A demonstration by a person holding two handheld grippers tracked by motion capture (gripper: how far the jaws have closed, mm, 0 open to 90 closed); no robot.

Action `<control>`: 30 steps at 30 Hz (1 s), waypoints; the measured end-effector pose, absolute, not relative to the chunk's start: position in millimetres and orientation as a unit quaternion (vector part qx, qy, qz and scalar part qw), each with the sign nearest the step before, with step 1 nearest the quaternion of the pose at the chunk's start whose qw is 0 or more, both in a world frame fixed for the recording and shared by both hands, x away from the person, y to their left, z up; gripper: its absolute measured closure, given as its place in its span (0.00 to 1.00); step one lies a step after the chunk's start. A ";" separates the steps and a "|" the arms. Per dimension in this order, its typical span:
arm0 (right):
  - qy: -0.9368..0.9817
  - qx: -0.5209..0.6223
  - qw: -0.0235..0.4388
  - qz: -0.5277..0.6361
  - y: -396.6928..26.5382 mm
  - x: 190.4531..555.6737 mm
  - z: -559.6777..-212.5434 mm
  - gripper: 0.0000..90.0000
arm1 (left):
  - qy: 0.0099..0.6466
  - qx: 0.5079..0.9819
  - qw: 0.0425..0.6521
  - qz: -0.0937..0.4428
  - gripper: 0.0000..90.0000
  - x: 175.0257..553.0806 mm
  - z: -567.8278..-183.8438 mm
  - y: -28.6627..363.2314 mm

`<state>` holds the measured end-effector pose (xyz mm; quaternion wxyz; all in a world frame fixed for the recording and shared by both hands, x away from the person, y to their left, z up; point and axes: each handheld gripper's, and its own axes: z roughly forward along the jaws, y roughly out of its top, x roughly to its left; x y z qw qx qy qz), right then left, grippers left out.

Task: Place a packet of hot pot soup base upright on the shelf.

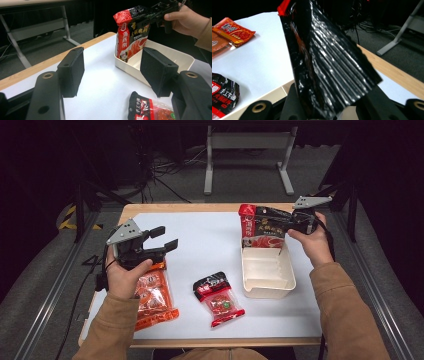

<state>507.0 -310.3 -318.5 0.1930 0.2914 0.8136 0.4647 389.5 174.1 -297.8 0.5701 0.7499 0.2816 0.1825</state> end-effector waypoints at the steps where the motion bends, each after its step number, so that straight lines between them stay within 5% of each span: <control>1: 0.813 0.295 0.192 0.464 -311.0 506.9 -319.2 0.79 | 0.282 0.751 0.570 0.180 0.41 389.6 -297.9 173.7; 13: 0.813 0.328 0.182 0.446 -314.9 505.0 -320.2 0.78 | 0.279 0.759 0.562 0.173 0.40 392.7 -298.8 170.6; 19: 0.803 0.345 0.184 0.450 -319.1 500.7 -318.6 0.59 | 0.283 0.757 0.565 0.169 0.40 393.6 -300.1 171.1; 30: 0.782 0.357 0.190 0.475 -329.7 479.1 -308.1 0.45 | 0.292 0.749 0.569 0.172 0.39 394.6 -304.3 175.6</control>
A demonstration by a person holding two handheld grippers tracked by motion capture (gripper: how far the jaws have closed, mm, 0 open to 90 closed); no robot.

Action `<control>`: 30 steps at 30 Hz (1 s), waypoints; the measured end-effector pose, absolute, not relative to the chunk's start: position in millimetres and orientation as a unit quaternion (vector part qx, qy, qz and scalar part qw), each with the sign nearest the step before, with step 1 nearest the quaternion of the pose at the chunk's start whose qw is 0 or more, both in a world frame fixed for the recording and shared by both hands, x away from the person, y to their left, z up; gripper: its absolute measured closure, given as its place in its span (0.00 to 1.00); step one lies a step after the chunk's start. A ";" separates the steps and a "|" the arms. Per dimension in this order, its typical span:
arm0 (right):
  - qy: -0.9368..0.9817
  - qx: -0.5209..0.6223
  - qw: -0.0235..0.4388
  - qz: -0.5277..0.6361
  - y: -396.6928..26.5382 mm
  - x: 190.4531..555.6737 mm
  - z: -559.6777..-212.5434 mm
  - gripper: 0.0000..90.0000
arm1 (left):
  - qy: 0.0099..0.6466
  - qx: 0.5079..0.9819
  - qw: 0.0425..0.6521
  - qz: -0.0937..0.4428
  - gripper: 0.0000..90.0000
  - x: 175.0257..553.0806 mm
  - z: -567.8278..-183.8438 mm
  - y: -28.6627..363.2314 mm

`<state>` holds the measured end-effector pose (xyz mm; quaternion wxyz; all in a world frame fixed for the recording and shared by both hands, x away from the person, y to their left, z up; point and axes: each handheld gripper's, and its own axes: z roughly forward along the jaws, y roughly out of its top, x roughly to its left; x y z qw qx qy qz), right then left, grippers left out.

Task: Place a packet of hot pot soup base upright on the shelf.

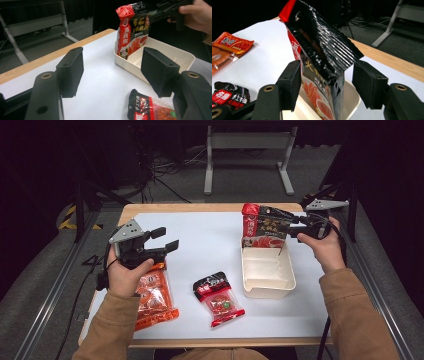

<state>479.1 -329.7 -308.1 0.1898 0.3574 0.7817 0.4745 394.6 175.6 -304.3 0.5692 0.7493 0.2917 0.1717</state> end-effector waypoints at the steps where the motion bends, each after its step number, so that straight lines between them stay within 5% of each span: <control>1: 0.780 0.357 0.196 0.475 -330.3 474.6 -305.9 0.45 | 0.295 0.747 0.571 0.171 0.38 394.4 -305.0 176.3; 21: 0.762 0.362 0.213 0.494 -342.3 418.5 -299.5 0.48 | 0.316 0.760 0.542 0.171 0.09 396.3 -307.6 185.8; 30: 0.766 0.346 0.201 0.503 -333.5 396.4 -302.8 0.46 | 0.310 0.761 0.539 0.184 0.10 394.7 -308.0 191.0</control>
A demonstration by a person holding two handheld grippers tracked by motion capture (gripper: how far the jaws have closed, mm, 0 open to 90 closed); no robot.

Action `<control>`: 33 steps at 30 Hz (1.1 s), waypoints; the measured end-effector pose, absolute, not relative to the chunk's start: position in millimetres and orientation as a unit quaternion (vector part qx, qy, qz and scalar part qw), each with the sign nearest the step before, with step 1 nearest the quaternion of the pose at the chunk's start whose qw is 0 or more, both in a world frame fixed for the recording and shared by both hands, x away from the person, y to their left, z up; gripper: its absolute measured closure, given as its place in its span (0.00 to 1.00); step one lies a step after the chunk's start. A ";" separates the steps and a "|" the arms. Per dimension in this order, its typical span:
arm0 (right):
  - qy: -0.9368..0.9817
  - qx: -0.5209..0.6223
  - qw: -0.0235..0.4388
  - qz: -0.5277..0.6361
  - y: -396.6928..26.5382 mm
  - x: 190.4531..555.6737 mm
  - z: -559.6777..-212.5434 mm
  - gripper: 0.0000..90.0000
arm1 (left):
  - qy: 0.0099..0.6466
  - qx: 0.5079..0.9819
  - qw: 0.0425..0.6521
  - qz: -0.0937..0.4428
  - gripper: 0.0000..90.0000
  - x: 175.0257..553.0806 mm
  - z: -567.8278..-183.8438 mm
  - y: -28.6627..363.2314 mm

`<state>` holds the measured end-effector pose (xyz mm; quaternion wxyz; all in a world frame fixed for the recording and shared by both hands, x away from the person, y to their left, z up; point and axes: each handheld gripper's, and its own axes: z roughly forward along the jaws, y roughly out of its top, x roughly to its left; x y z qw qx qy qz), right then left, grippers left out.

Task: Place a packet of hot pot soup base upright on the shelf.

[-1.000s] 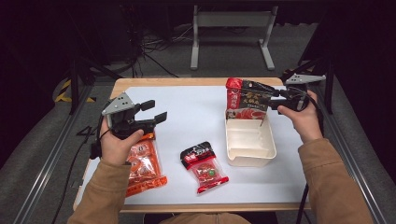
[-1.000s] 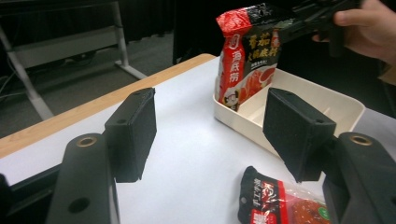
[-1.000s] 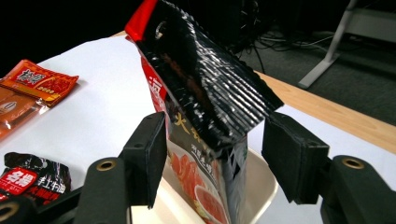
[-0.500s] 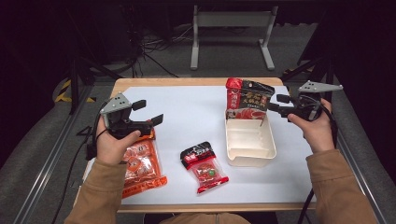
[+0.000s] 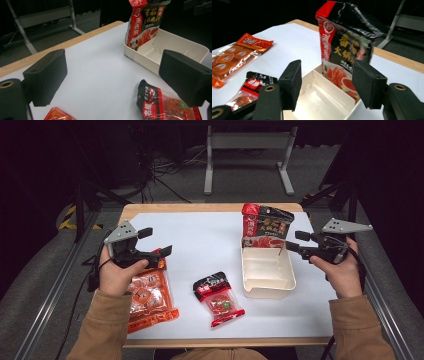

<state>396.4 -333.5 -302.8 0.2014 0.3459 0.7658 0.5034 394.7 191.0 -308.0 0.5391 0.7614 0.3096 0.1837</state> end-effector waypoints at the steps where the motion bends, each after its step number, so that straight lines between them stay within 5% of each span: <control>1: 0.765 0.346 0.201 0.505 -332.6 394.8 -303.7 0.46 | 0.308 0.762 0.539 0.185 0.11 394.9 -308.0 191.8; 33: 0.785 0.315 0.162 0.507 -304.8 375.3 -307.5 0.45 | 0.342 0.768 0.509 0.187 0.11 404.2 -312.6 231.6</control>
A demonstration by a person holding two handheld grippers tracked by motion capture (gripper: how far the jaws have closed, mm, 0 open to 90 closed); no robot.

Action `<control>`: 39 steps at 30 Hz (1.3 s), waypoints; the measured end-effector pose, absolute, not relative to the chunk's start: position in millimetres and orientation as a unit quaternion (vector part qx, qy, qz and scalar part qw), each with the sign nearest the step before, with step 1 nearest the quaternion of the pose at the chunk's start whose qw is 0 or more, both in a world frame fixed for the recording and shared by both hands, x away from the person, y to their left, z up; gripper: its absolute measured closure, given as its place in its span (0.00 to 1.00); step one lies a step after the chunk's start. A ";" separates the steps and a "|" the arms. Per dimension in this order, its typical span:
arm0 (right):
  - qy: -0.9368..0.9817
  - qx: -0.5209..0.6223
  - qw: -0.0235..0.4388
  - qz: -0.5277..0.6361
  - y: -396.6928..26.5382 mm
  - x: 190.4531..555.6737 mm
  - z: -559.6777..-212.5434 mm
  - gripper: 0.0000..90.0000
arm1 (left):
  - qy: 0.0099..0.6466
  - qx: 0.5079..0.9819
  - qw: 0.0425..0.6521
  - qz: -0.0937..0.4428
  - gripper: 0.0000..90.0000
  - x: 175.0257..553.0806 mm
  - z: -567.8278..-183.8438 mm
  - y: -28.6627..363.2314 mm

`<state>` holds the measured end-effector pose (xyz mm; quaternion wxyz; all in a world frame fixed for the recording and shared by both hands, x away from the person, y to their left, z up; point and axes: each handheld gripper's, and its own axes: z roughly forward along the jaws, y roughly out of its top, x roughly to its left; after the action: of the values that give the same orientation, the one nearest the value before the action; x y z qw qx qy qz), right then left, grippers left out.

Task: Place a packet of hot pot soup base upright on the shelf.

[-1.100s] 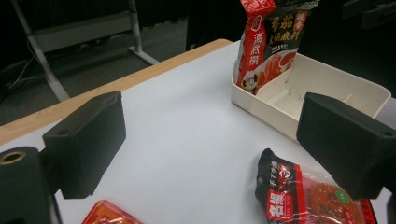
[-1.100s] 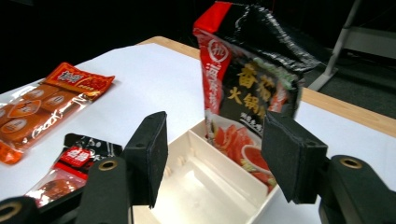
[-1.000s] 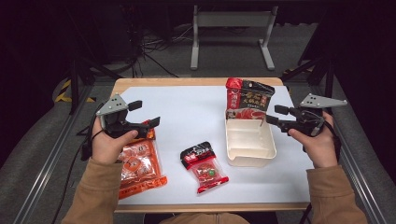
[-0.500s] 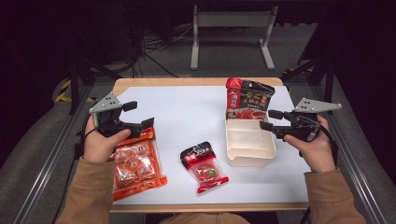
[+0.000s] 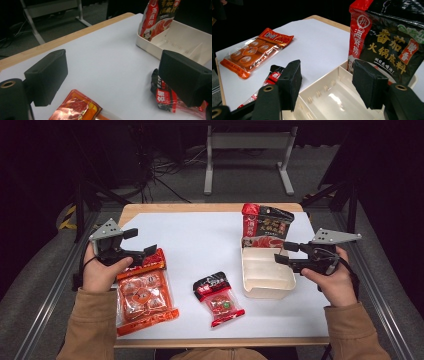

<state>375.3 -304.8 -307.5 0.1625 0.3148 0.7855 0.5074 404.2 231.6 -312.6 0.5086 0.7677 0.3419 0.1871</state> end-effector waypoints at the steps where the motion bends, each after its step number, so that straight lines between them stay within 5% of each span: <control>1: 0.787 0.314 0.162 0.506 -303.7 375.4 -308.4 0.45 | 0.344 0.768 0.505 0.189 0.11 405.1 -313.3 234.0; 39: 0.812 0.289 0.128 0.490 -277.2 388.6 -323.8 0.46 | 0.455 0.739 0.446 0.221 0.15 424.2 -390.3 291.8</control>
<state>388.6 -277.2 -323.8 0.1276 0.2895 0.8121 0.4903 424.2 291.8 -390.3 0.4456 0.7387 0.4549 0.2209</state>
